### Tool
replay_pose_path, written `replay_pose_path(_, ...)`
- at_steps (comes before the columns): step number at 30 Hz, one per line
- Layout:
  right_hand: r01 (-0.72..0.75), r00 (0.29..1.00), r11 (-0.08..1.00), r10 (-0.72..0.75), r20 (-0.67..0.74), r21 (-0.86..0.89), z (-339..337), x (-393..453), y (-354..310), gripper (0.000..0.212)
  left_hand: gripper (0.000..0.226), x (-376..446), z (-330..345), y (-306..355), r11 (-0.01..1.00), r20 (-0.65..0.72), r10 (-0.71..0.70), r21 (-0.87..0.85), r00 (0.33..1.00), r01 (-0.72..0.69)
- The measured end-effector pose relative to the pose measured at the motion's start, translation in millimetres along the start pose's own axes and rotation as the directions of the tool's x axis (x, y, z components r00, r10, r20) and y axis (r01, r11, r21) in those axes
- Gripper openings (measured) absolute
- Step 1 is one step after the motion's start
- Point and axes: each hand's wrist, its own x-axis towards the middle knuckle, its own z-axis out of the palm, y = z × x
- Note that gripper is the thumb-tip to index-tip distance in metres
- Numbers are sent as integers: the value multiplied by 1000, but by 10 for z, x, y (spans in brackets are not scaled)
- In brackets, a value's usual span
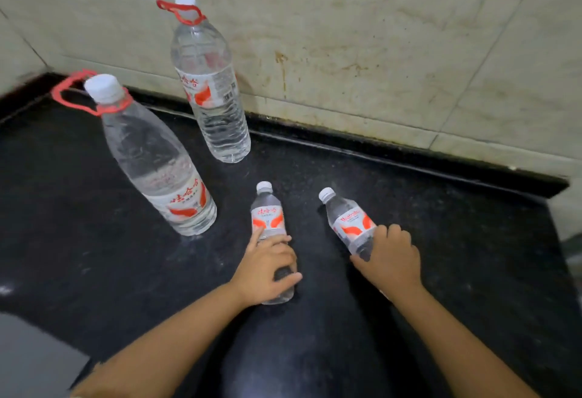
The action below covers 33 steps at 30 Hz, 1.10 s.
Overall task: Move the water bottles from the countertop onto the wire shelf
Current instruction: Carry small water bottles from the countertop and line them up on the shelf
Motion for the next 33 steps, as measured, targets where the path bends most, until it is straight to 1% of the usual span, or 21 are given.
replay_pose_path(4, -27, 991, 998, 33, 127, -51, -26, -707, -31, 67, 15, -509, 34, 150, 988, 66, 147, -63, 987, -143)
replay_pose_path(5, -44, 984, 997, 54, 171, -62, -19, -859, -35, 69, 12, -623, 27, 187, 983, 57, 170, -78, 984, -166)
replay_pose_path(6, -63, 975, 996, 75, 209, -62, -14, -995, -44, 72, 16, -725, 49, 205, 983, 36, 164, -90, 986, -160)
replay_pose_path(7, -84, 967, 995, 95, 235, -53, 2, -1102, -60, 75, 24, -800, 57, 227, 986, 22, 141, -93, 990, -138)
replay_pose_path(8, -109, 963, 993, 115, 246, -37, 17, -1185, -90, 79, 35, -827, 49, 262, 994, 21, 89, -68, 996, -88)
replay_pose_path(9, -130, 963, 991, 131, 235, -21, 36, -1239, -128, 84, 46, -802, 21, 322, 1000, -33, 13, -5, 999, -13)
replay_pose_path(10, -147, 967, 989, 146, 207, -9, 55, -1252, -172, 87, 58, -746, -39, 399, 993, -47, -113, 27, 992, 115)
replay_pose_path(11, -168, 972, 986, 165, 169, 0, 82, -1239, -219, 88, 70, -665, -103, 484, 955, -10, -295, 10, 955, 295)
replay_pose_path(12, -194, 972, 981, 191, 134, 6, 98, -1210, -266, 88, 83, -579, -155, 549, 876, 82, -477, -36, 875, 481)
replay_pose_path(13, -218, 971, 976, 216, 106, 10, 108, -1172, -309, 86, 93, -499, -176, 596, 798, 154, -587, -57, 795, 600)
replay_pose_path(14, -239, 968, 971, 237, 87, 10, 112, -1139, -341, 83, 99, -431, -165, 622, 751, 163, -644, -50, 748, 658)
replay_pose_path(15, -254, 965, 967, 253, 75, 10, 123, -1120, -364, 81, 102, -379, -153, 631, 729, 158, -672, -28, 724, 684)
replay_pose_path(19, -260, 964, 965, 258, 68, 22, 178, -1161, -360, 76, 98, -334, -99, 660, 703, 149, -706, 27, 693, 710)
replay_pose_path(20, -261, 964, 965, 258, 71, 33, 180, -1188, -342, 76, 95, -336, -105, 662, 703, 137, -707, 28, 694, 710)
replay_pose_path(23, -286, 957, 955, 281, 70, 77, 159, -1304, -245, 75, 81, -383, -135, 683, 730, 108, -680, 6, 726, 683)
replay_pose_path(26, -331, 943, 937, 327, 53, 110, 126, -1476, -72, 78, 75, -428, -134, 796, 762, 92, -644, -18, 760, 647)
replay_pose_path(30, -383, 921, 908, 389, -2, 168, -21, -1695, 250, 79, 72, -407, -140, 1157, 806, 53, -585, -72, 809, 587)
replay_pose_path(33, -399, 905, 886, 423, -56, 237, -201, -1855, 535, 76, 70, -329, -115, 1549, 852, 8, -518, -91, 856, 516)
